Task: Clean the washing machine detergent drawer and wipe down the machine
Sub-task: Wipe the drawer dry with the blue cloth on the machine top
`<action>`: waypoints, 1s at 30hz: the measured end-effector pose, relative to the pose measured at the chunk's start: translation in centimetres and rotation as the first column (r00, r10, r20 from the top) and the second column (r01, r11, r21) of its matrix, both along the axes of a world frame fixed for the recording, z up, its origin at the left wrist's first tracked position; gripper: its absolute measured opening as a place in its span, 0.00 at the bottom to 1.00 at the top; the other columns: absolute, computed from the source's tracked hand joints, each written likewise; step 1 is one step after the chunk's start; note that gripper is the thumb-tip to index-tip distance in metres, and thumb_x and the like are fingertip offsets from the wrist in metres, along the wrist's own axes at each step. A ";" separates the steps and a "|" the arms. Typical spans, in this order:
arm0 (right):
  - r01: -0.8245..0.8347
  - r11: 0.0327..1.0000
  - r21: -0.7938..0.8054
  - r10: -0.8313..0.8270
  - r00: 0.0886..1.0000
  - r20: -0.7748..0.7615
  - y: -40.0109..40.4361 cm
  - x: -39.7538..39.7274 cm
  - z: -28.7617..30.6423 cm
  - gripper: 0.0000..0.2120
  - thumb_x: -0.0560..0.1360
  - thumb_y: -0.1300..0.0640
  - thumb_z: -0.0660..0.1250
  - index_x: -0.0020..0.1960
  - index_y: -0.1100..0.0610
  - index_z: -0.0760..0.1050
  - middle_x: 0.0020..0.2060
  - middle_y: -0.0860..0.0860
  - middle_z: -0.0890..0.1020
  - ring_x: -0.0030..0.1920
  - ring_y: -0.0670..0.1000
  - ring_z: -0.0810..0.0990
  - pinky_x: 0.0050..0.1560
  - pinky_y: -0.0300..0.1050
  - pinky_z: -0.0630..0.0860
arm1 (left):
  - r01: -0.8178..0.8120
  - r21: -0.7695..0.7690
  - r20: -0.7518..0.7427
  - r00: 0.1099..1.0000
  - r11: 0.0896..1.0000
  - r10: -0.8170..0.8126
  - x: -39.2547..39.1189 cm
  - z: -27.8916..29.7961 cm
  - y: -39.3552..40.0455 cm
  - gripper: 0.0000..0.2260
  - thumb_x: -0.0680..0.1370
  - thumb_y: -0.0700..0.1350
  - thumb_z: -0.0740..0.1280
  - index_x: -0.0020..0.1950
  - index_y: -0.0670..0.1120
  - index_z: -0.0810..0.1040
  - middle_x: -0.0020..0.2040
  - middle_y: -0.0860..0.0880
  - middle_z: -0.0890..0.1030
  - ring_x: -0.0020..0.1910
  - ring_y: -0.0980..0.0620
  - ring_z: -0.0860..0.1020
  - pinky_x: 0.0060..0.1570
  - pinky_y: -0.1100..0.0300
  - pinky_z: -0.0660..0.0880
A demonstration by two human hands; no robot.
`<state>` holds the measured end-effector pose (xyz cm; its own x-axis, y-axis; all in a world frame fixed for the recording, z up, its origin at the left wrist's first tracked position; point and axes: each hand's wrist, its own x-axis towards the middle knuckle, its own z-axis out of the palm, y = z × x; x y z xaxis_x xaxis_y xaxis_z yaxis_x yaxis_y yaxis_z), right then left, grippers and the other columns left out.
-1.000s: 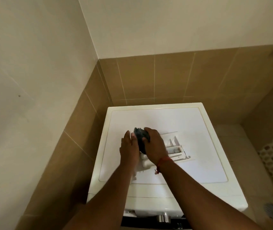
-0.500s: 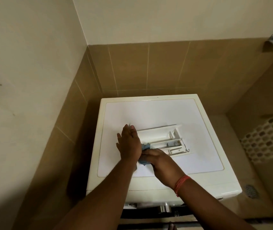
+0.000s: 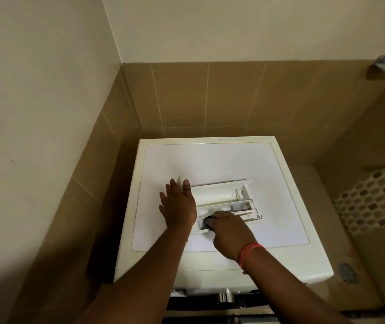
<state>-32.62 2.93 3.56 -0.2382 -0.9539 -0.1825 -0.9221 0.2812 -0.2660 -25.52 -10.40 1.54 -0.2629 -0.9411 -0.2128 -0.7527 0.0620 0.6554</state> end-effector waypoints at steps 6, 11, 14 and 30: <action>-0.068 0.953 0.295 0.116 0.982 -0.148 1.6 -3.0 1.4 0.25 0.76 0.59 0.58 0.72 0.49 0.67 0.67 0.51 0.73 0.66 0.56 0.72 0.65 0.52 0.68 | 0.036 -0.049 0.085 0.996 0.998 -0.031 -0.3 0.2 0.5 0.32 0.80 0.62 0.44 0.79 0.45 0.55 0.79 0.44 0.59 0.78 0.39 0.55 0.74 0.39 0.56; -0.059 0.970 0.237 0.094 0.986 -0.136 -0.1 -0.5 1.8 0.20 0.75 0.64 0.60 0.66 0.57 0.72 0.59 0.57 0.77 0.59 0.61 0.75 0.60 0.51 0.72 | 0.023 -0.039 0.122 0.992 0.999 -0.018 -0.6 0.1 0.6 0.32 0.81 0.62 0.44 0.80 0.46 0.52 0.80 0.44 0.57 0.79 0.40 0.52 0.75 0.39 0.54; -0.099 0.992 0.083 0.091 0.991 0.098 0.4 0.4 0.5 0.23 0.72 0.67 0.60 0.66 0.56 0.73 0.60 0.55 0.76 0.59 0.58 0.73 0.59 0.48 0.71 | 0.011 -0.031 0.130 0.991 0.999 -0.007 -0.6 0.0 0.5 0.31 0.81 0.62 0.44 0.80 0.46 0.52 0.80 0.45 0.56 0.79 0.41 0.52 0.75 0.40 0.53; 0.148 0.923 -0.354 -0.090 0.980 0.176 8.9 -9.8 -2.9 0.30 0.63 0.74 0.72 0.59 0.51 0.81 0.52 0.50 0.81 0.51 0.52 0.79 0.54 0.36 0.72 | -0.002 -0.063 0.181 0.983 0.998 0.014 -1.2 0.6 0.9 0.31 0.82 0.61 0.45 0.80 0.46 0.52 0.80 0.45 0.55 0.79 0.41 0.50 0.74 0.39 0.54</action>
<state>-42.47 11.84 0.69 -0.3513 -0.9274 0.1284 -0.8274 0.2434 -0.5062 -26.70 -9.46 2.14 -0.2176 -0.9559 -0.1972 -0.8592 0.0918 0.5033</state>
